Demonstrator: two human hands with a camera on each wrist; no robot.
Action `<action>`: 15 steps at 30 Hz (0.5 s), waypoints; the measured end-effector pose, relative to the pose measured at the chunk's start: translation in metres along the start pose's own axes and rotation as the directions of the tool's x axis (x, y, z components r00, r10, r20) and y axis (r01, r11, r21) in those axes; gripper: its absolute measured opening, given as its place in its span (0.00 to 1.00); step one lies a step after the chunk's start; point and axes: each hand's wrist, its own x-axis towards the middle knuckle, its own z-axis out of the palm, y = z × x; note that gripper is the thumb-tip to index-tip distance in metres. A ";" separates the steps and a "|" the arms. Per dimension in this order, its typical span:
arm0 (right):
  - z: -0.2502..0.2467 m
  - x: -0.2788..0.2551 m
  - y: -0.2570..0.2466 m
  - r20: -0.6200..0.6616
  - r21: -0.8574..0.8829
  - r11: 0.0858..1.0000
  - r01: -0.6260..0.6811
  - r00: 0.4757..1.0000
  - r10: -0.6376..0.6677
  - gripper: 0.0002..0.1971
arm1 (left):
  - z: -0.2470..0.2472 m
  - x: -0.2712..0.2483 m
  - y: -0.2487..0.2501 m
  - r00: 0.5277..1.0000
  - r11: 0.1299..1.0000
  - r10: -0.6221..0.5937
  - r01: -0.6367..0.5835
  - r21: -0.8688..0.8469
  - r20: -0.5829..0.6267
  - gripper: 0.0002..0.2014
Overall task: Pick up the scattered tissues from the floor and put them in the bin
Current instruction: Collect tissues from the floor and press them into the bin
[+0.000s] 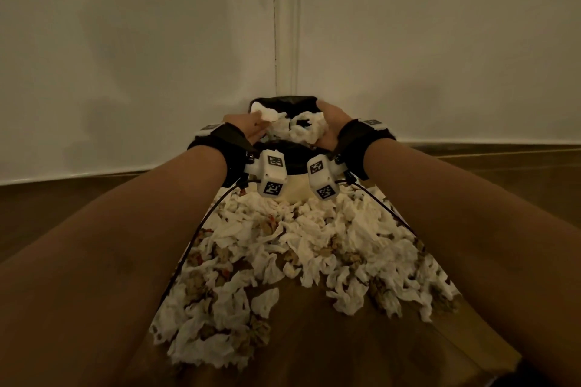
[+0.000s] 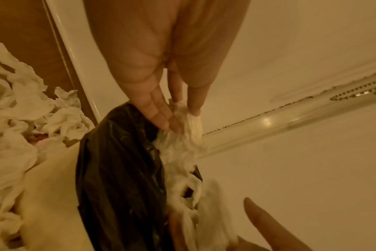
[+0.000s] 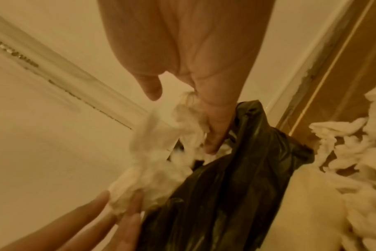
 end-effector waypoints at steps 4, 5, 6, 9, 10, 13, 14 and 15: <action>0.004 -0.006 -0.002 0.102 0.199 0.974 -0.112 0.990 0.093 0.28 | 0.005 -0.002 0.001 0.995 0.997 -0.002 0.010 -0.073 0.102 0.24; 0.006 -0.008 -0.003 0.099 0.200 0.973 -0.111 0.991 0.093 0.27 | 0.006 -0.005 0.001 0.991 0.996 -0.018 0.030 -0.088 0.135 0.25; 0.007 -0.009 -0.003 0.063 0.166 0.982 -0.092 0.995 0.083 0.26 | 0.006 -0.008 0.000 0.986 0.996 -0.029 0.043 -0.083 0.162 0.25; -0.001 -0.005 -0.004 -0.165 -0.193 0.980 0.054 0.982 -0.087 0.23 | 0.004 -0.017 -0.003 0.982 0.998 0.031 -0.019 -0.068 0.187 0.22; -0.007 -0.002 -0.003 -0.218 -0.282 0.952 0.123 0.958 -0.188 0.23 | 0.003 -0.020 -0.005 0.985 0.994 0.065 -0.051 -0.094 0.158 0.20; -0.028 0.001 0.007 -0.277 -0.269 0.922 0.278 0.895 -0.350 0.20 | -0.005 -0.029 -0.014 0.988 0.980 0.147 -0.138 -0.141 0.055 0.12; -0.035 -0.003 0.014 -0.327 -0.259 0.920 0.296 0.869 -0.371 0.19 | -0.008 -0.032 -0.020 0.988 0.981 0.152 -0.146 -0.129 0.035 0.11; -0.043 -0.006 0.023 -0.385 -0.261 0.918 0.299 0.839 -0.383 0.19 | -0.011 -0.035 -0.027 0.988 0.982 0.152 -0.148 -0.114 0.028 0.10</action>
